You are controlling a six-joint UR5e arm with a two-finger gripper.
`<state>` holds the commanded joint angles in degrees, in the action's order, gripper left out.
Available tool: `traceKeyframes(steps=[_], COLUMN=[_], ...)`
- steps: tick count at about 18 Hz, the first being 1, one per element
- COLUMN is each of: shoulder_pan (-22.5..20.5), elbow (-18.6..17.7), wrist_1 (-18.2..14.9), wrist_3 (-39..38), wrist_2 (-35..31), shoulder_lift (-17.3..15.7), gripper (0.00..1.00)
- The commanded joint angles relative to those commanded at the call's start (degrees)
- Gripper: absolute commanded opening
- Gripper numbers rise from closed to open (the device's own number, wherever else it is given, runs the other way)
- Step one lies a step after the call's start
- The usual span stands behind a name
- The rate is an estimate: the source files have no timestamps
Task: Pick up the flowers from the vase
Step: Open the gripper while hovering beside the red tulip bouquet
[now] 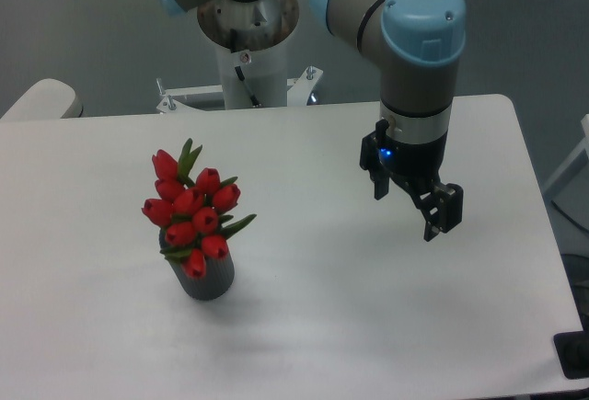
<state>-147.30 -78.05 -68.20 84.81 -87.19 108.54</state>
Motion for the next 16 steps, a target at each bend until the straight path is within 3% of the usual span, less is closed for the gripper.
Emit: traceKeyframes(steps=[10, 16], shoulder_pan=[-0.3, -0.9], elbow=[-0.9, -1.0], wrist_1=[0.0, 0.1], wrist_3=[-0.3, -1.0], wrist_2=[0.8, 5.5], shoulder_lift=[-0.3, -0.6], gripper=[1.00, 1.00])
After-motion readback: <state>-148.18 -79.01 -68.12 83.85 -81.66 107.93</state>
